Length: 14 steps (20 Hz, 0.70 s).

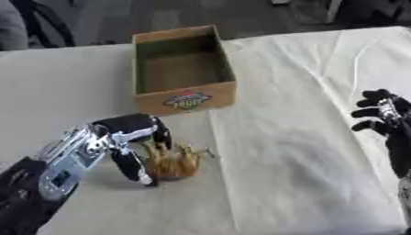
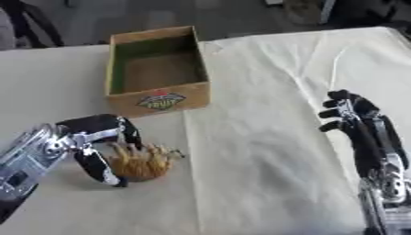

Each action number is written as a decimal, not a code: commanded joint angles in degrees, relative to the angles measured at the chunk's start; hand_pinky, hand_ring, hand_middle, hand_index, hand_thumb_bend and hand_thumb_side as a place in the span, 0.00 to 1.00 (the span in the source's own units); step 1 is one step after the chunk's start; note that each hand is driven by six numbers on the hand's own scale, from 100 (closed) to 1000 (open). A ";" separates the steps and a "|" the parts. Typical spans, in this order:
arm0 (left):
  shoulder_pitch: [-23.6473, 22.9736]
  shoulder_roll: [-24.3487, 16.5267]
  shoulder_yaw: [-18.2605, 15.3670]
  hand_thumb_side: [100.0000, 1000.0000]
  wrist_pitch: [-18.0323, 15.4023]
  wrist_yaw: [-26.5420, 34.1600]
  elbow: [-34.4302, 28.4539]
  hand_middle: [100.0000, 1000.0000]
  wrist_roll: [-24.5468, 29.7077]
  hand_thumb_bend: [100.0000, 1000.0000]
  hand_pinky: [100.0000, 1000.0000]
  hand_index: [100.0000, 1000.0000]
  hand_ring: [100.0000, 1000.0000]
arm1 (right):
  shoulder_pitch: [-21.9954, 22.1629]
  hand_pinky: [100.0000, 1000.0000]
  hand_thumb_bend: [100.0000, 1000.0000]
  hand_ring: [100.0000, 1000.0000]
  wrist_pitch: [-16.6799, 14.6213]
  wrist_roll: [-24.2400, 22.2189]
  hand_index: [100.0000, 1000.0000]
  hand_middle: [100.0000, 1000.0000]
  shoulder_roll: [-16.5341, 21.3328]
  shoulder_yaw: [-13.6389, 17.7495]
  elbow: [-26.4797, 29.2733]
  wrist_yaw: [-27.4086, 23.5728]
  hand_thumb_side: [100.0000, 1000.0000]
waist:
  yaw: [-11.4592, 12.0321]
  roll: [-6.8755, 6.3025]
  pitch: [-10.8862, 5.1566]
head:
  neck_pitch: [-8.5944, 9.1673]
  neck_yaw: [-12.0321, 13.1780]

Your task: Pick up objects on the table and place them in the box.

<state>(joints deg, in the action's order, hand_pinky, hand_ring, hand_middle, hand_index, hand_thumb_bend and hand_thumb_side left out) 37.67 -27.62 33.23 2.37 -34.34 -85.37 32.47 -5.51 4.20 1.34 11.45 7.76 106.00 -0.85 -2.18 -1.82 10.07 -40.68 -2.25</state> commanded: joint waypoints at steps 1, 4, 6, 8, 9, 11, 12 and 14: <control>0.66 -0.40 -1.02 0.00 0.42 0.66 -0.96 0.37 -1.69 0.34 0.41 0.55 0.58 | -0.47 0.42 0.00 0.56 -0.18 -0.19 0.70 0.55 1.02 0.20 0.64 0.30 0.65 | 0.03 0.17 -0.68 | 0.57 -0.28; 0.64 -0.69 -1.95 0.00 1.17 2.17 -2.27 0.33 -3.20 0.30 0.38 0.51 0.56 | -0.49 0.42 0.00 0.56 -0.20 -0.16 0.70 0.55 1.01 0.25 0.65 0.29 0.65 | 0.08 0.22 -0.66 | 0.65 -0.33; 0.84 -1.16 -2.79 0.00 1.84 3.64 -3.93 0.32 -3.96 0.29 0.38 0.50 0.56 | -0.47 0.42 0.00 0.56 -0.20 -0.13 0.70 0.55 1.01 0.28 0.65 0.30 0.65 | 0.14 0.24 -0.67 | 0.68 -0.38; 1.33 -1.90 -3.89 0.00 2.68 5.12 -6.02 0.32 -4.53 0.29 0.38 0.50 0.56 | -0.45 0.42 0.00 0.56 -0.21 -0.10 0.70 0.55 1.03 0.30 0.66 0.30 0.64 | 0.21 0.26 -0.70 | 0.70 -0.43; 1.68 -2.31 -4.59 0.00 3.16 5.76 -7.09 0.32 -4.80 0.29 0.38 0.50 0.56 | -0.42 0.42 0.00 0.56 -0.21 -0.10 0.70 0.55 1.04 0.31 0.66 0.31 0.64 | 0.24 0.27 -0.72 | 0.70 -0.44; 2.44 -3.00 -6.03 0.00 4.06 6.63 -8.92 0.32 -5.49 0.30 0.39 0.50 0.57 | -0.35 0.42 0.00 0.56 -0.22 -0.10 0.70 0.55 1.06 0.33 0.64 0.32 0.64 | 0.26 0.29 -0.81 | 0.66 -0.46; 2.98 -3.30 -6.85 0.00 4.50 6.86 -9.57 0.32 -5.79 0.30 0.39 0.50 0.57 | -0.29 0.42 0.00 0.56 -0.22 -0.09 0.70 0.55 1.08 0.33 0.64 0.32 0.64 | 0.26 0.31 -0.86 | 0.62 -0.49; 4.22 -3.58 -8.30 0.00 5.26 6.87 -10.04 0.32 -6.34 0.30 0.39 0.51 0.57 | -0.22 0.42 0.00 0.56 -0.25 -0.13 0.70 0.55 1.12 0.28 0.63 0.29 0.64 | 0.18 0.36 -0.95 | 0.59 -0.43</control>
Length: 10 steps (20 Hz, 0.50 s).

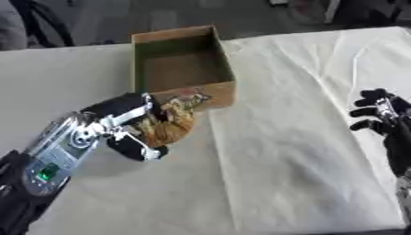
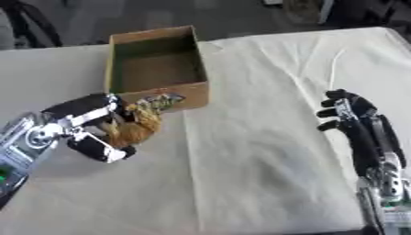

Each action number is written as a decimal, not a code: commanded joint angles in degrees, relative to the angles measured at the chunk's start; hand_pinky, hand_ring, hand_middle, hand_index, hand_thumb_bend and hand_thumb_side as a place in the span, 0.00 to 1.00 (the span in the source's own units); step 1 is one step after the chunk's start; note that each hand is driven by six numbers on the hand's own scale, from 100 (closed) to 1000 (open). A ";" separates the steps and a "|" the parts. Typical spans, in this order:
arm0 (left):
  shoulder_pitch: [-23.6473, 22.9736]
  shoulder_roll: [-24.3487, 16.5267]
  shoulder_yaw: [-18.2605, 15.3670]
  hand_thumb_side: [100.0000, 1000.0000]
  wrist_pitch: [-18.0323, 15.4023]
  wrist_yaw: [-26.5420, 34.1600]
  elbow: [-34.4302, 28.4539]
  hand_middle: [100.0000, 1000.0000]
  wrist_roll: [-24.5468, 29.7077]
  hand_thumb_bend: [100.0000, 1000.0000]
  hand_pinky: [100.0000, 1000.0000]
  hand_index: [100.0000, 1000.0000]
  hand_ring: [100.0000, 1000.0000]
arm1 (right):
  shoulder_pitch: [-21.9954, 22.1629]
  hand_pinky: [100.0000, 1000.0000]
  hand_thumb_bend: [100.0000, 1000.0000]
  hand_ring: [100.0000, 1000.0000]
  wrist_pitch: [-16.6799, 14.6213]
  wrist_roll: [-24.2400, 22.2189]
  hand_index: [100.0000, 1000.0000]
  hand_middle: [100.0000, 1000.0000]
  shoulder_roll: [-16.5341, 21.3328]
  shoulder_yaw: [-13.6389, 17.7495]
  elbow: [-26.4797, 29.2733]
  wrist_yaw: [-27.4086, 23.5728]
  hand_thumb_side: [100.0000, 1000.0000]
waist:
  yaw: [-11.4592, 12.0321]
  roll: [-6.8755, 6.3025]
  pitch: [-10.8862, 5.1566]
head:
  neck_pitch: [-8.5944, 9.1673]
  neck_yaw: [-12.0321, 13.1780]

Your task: Pick up objects on the table and place them in the box.

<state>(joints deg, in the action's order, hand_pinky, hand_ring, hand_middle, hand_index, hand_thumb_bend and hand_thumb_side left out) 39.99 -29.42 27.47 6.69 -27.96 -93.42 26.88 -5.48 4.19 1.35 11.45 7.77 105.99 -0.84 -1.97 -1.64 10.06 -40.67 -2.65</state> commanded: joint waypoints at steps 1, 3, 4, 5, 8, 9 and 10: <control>2.83 -1.70 -3.30 0.00 1.35 0.31 -1.60 0.32 -1.06 0.31 0.40 0.51 0.57 | -0.21 0.42 0.00 0.56 -0.24 -0.19 0.70 0.55 1.13 0.20 0.62 0.27 0.64 | -0.13 0.20 -1.00 | 0.58 0.07; 4.76 -1.05 -4.29 0.00 1.73 -0.45 0.43 0.34 -1.29 0.32 0.41 0.52 0.57 | -0.11 0.42 0.00 0.56 -0.25 -0.34 0.70 0.55 1.13 0.04 0.57 0.24 0.64 | -0.38 0.25 -1.07 | 0.59 0.27; 5.75 -0.55 -4.61 0.00 1.67 -1.14 1.93 0.34 -1.26 0.32 0.41 0.52 0.57 | -0.07 0.42 0.00 0.56 -0.25 -0.43 0.70 0.55 1.14 -0.04 0.55 0.23 0.64 | -0.50 0.26 -1.10 | 0.60 0.38; 6.88 0.14 -4.83 0.00 1.55 -1.96 3.90 0.34 -1.14 0.33 0.41 0.52 0.57 | -0.06 0.42 0.00 0.56 -0.26 -0.55 0.70 0.55 1.14 -0.15 0.52 0.22 0.64 | -0.69 0.26 -1.13 | 0.61 0.58; 9.73 3.02 -5.73 0.00 0.68 -3.88 10.83 0.34 -1.64 0.31 0.42 0.52 0.58 | -0.03 0.42 0.00 0.56 -0.27 -0.92 0.70 0.55 1.11 -0.50 0.43 0.20 0.64 | -1.26 0.30 -1.20 | 0.73 1.14; 10.62 4.09 -6.11 0.00 0.28 -4.62 13.26 0.34 -2.17 0.31 0.42 0.53 0.58 | -0.03 0.42 0.00 0.56 -0.28 -1.06 0.70 0.55 1.10 -0.63 0.41 0.18 0.64 | -1.49 0.34 -1.18 | 0.84 1.32; 11.43 5.08 -6.51 0.00 -0.17 -5.40 15.56 0.34 -2.83 0.31 0.42 0.53 0.58 | -0.03 0.42 0.00 0.56 -0.28 -1.19 0.70 0.55 1.12 -0.76 0.39 0.15 0.64 | -1.70 0.36 -1.17 | 0.91 1.48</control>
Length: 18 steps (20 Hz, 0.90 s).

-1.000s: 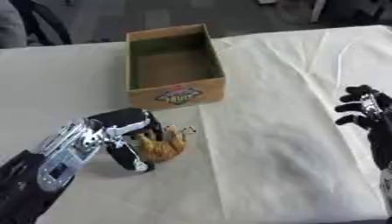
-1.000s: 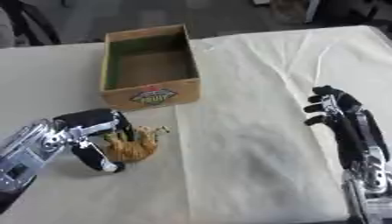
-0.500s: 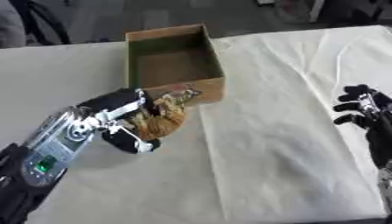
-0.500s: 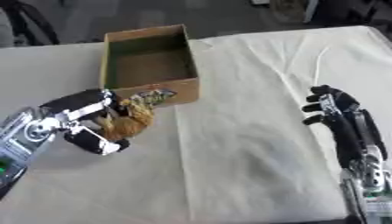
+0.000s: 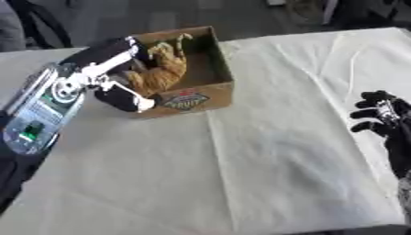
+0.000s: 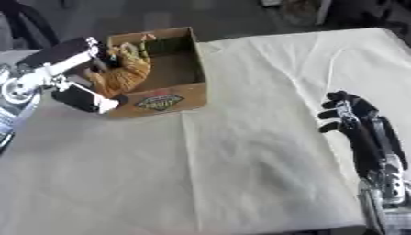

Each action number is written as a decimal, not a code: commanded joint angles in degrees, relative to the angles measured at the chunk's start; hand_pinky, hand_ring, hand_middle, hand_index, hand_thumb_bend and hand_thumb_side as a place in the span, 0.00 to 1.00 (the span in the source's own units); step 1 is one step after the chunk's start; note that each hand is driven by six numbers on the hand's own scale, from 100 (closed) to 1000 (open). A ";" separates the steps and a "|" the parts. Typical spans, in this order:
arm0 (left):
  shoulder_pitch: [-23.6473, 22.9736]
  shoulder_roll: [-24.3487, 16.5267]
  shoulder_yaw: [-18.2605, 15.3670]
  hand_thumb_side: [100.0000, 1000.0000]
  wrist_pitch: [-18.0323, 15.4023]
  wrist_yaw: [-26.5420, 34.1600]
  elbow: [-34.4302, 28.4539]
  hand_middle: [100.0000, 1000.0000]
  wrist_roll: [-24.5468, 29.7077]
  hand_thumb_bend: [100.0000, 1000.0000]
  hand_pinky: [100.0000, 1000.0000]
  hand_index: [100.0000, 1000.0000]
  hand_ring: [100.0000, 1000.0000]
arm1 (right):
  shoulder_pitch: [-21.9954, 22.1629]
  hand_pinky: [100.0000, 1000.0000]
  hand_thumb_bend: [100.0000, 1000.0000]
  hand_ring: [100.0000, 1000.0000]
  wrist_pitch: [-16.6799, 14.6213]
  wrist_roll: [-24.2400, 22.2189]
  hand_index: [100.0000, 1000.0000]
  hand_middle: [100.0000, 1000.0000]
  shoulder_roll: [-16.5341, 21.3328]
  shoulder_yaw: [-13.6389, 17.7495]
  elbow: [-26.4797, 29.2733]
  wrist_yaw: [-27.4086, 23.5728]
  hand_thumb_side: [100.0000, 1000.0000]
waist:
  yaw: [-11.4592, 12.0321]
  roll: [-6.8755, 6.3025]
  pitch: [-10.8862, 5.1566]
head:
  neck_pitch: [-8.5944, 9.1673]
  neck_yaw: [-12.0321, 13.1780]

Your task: Pick up objects on the table and place them in the box.

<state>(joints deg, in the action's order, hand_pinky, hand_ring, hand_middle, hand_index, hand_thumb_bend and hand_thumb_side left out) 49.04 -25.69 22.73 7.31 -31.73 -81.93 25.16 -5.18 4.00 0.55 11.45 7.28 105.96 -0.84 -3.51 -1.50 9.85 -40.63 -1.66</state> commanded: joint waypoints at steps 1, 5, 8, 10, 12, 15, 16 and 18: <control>3.27 2.40 -2.28 0.00 -1.16 -2.51 6.39 0.34 -1.90 0.31 0.42 0.53 0.58 | -0.32 0.42 0.00 0.56 -0.11 -0.59 0.70 0.55 1.14 -0.49 0.40 0.13 0.65 | -0.44 0.24 -0.95 | 0.89 0.73; 6.38 6.09 -4.89 0.00 -2.48 -6.23 14.93 0.34 -5.54 0.32 0.42 0.53 0.58 | -0.38 0.42 0.00 0.56 -0.10 -1.39 0.70 0.55 1.10 -1.19 0.26 0.09 0.65 | -1.77 0.10 -0.89 | 1.03 1.66; 8.20 8.31 -7.25 0.00 -3.07 -9.46 20.82 0.34 -8.67 0.32 0.42 0.53 0.59 | -0.50 0.42 0.00 0.56 -0.13 -1.95 0.70 0.55 1.23 -1.72 0.21 0.12 0.65 | -3.04 -0.03 -0.81 | 1.27 2.51; 9.27 9.33 -8.97 0.00 -3.06 -11.56 24.30 0.35 -10.71 0.34 0.42 0.53 0.59 | -0.65 0.42 0.00 0.56 -0.17 -2.41 0.70 0.55 1.28 -2.16 0.18 0.13 0.65 | -4.13 -0.15 -0.71 | 1.51 3.19; 10.28 9.94 -10.59 0.00 -2.74 -14.06 27.48 0.35 -12.64 0.34 0.43 0.53 0.58 | -0.76 0.42 0.00 0.56 -0.16 -2.87 0.70 0.55 1.33 -2.58 0.13 0.18 0.65 | -5.31 -0.30 -0.60 | 1.69 3.82; 11.09 10.70 -13.13 0.00 -1.81 -16.70 31.56 0.35 -15.71 0.36 0.43 0.54 0.59 | -0.84 0.42 0.00 0.56 -0.21 -3.38 0.70 0.55 1.37 -3.00 0.07 0.24 0.65 | -6.83 -0.45 -0.39 | 1.86 4.47; 11.24 10.86 -13.83 0.00 -1.42 -17.39 32.68 0.35 -16.90 0.36 0.43 0.54 0.59 | -0.88 0.42 0.00 0.56 -0.23 -3.47 0.70 0.55 1.38 -3.07 0.05 0.32 0.65 | -7.23 -0.48 -0.31 | 1.91 4.63; 11.32 11.08 -15.21 0.00 -0.39 -18.27 34.83 0.36 -19.49 0.37 0.43 0.54 0.60 | -0.93 0.42 0.00 0.56 -0.28 -3.59 0.70 0.55 1.39 -3.15 0.02 0.48 0.65 | -7.95 -0.52 -0.15 | 1.93 4.88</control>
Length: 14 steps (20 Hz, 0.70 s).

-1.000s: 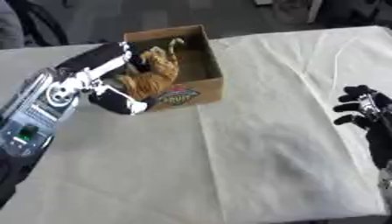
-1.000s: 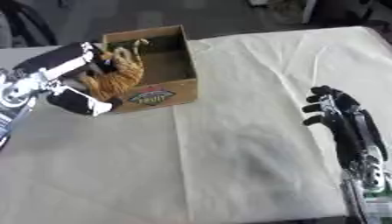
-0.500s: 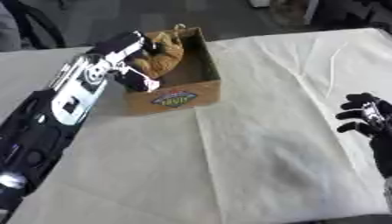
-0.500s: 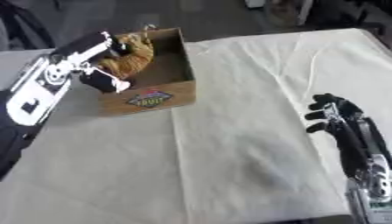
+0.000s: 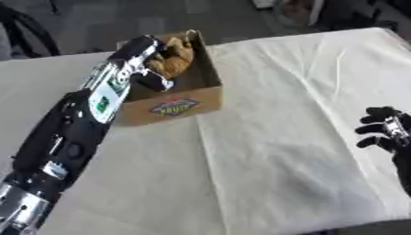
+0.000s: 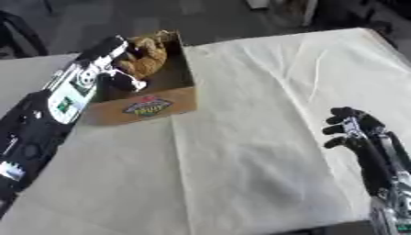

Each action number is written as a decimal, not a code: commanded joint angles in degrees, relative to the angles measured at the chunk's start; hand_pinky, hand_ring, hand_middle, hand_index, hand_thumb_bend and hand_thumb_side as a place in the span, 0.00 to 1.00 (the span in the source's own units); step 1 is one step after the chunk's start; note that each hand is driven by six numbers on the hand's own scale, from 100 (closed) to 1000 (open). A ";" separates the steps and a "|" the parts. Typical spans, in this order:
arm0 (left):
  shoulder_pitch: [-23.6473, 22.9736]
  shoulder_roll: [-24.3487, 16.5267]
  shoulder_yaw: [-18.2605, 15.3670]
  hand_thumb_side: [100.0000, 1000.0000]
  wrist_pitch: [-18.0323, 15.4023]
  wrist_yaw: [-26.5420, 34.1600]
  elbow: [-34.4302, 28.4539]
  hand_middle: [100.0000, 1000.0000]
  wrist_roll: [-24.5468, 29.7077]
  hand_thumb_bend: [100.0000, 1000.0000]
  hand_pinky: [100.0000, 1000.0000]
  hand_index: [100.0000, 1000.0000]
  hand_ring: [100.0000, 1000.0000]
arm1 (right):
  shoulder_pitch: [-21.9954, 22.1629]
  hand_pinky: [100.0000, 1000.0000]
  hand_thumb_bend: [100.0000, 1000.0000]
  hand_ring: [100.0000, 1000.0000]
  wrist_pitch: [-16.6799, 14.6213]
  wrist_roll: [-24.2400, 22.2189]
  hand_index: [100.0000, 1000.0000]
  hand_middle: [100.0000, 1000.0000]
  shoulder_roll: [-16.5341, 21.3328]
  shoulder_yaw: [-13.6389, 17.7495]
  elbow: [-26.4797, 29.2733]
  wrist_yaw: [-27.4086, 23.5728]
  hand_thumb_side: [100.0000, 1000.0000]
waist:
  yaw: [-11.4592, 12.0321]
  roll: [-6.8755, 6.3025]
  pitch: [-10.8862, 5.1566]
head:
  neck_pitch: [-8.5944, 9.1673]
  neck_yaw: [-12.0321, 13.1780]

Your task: Pick up objects on the table and place them in the box.

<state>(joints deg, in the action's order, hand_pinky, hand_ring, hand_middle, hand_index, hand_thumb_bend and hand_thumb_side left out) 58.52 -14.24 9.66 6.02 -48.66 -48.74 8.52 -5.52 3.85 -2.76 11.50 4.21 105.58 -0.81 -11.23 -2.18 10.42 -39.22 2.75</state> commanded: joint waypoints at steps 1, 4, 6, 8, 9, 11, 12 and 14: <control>1.83 -0.37 -2.71 0.00 1.44 -1.61 2.69 0.36 -4.03 0.39 0.43 0.55 0.60 | -0.63 0.42 0.00 0.56 -0.16 -0.31 0.70 0.55 1.35 -0.10 0.41 0.50 0.65 | -0.57 0.13 -0.64 | 0.54 0.57; 1.73 -0.54 -3.71 0.00 2.47 -2.13 5.30 0.38 -5.97 0.40 0.45 0.57 0.62 | -0.61 0.42 0.00 0.56 -0.17 -0.30 0.70 0.55 1.37 -0.06 0.38 0.63 0.65 | -1.14 0.02 -0.50 | 0.46 0.65; 1.63 -0.57 -3.98 0.00 2.79 -2.59 6.56 0.40 -5.80 0.42 0.47 0.59 0.63 | -0.62 0.42 0.00 0.56 -0.15 -0.28 0.70 0.55 1.36 -0.04 0.36 0.70 0.65 | -1.21 -0.08 -0.48 | 0.35 0.66; 1.54 -0.60 -4.02 0.00 3.08 -3.53 7.18 0.43 -5.49 0.45 0.48 0.63 0.64 | -0.71 0.42 0.00 0.56 -0.13 -0.33 0.70 0.55 1.34 -0.07 0.36 0.72 0.65 | -1.14 -0.17 -0.49 | 0.26 0.59; 1.48 -0.62 -3.94 0.00 3.25 -4.29 7.25 0.45 -5.45 0.48 0.49 0.65 0.65 | -0.73 0.42 0.00 0.56 -0.12 -0.36 0.70 0.55 1.32 -0.07 0.35 0.72 0.65 | -1.09 -0.21 -0.50 | 0.24 0.56; 1.36 -0.60 -3.71 0.00 3.66 -6.27 7.20 0.47 -5.25 0.50 0.51 0.67 0.66 | -0.75 0.42 0.00 0.56 -0.09 -0.37 0.70 0.55 1.30 -0.06 0.32 0.76 0.65 | -1.00 -0.26 -0.50 | 0.25 0.49; 1.29 -0.61 -3.65 0.00 3.97 -7.30 7.19 0.48 -5.11 0.51 0.51 0.68 0.67 | -0.76 0.42 0.00 0.56 -0.08 -0.38 0.70 0.55 1.28 -0.05 0.32 0.78 0.65 | -0.98 -0.26 -0.50 | 0.23 0.47; 1.12 -0.54 -3.56 0.02 4.59 -9.26 7.23 0.56 -4.62 0.56 0.55 0.72 0.72 | -0.78 0.42 0.00 0.56 -0.08 -0.34 0.70 0.55 1.26 0.02 0.32 0.80 0.65 | -0.95 -0.25 -0.49 | 0.30 0.37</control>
<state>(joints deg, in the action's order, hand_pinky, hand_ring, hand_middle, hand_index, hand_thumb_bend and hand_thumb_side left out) 58.53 -14.06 6.22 10.19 -56.64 -40.90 3.76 -5.59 3.83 -3.01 11.72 4.17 105.28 -0.39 -12.22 -2.68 10.68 -39.20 3.22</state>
